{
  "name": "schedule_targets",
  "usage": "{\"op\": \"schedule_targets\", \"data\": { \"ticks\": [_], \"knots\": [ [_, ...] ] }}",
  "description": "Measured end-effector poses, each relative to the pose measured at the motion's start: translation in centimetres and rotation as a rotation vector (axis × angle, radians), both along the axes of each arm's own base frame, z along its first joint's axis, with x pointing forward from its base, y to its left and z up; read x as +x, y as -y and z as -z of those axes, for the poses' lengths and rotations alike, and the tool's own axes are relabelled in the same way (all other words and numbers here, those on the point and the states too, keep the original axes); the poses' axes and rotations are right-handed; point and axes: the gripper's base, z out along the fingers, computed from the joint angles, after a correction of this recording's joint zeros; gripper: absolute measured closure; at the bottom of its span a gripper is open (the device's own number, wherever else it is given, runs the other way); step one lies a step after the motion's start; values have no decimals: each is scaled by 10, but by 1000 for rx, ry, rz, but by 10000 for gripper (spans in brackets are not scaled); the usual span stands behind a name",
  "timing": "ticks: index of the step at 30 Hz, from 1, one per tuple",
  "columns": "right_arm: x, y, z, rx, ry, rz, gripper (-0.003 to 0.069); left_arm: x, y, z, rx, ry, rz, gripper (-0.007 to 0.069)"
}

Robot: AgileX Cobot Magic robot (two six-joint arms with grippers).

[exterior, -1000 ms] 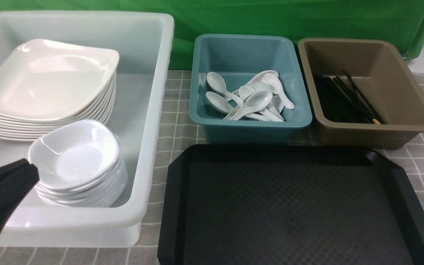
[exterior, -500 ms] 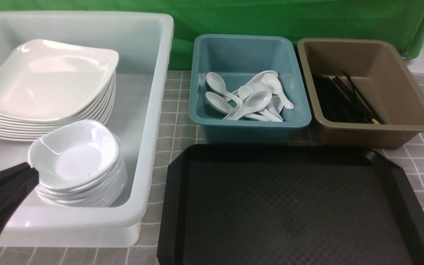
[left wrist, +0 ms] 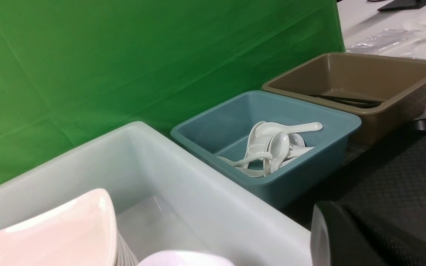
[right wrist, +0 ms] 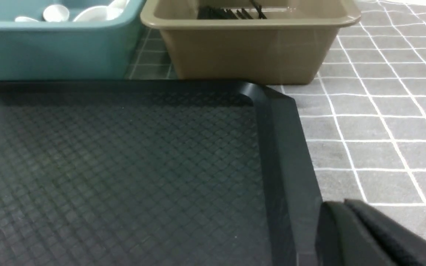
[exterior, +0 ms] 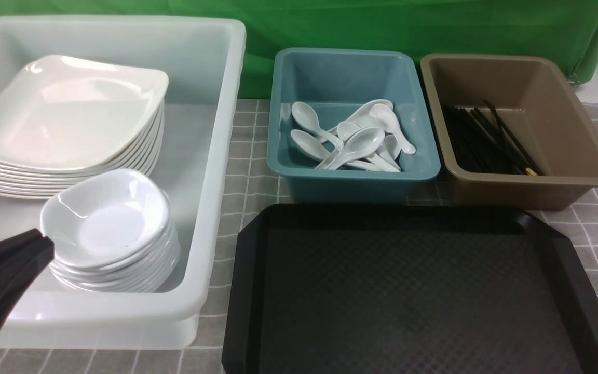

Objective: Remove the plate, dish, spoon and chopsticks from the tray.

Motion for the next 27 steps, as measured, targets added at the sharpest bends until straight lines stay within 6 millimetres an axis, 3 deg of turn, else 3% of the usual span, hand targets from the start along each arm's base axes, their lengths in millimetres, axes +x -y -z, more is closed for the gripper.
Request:
{"op": "schedule_targets", "data": {
  "ticks": [27],
  "knots": [
    [0, 0, 0, -1, 1, 0, 602, 0, 0, 0, 1, 4, -2, 612]
  ]
}}
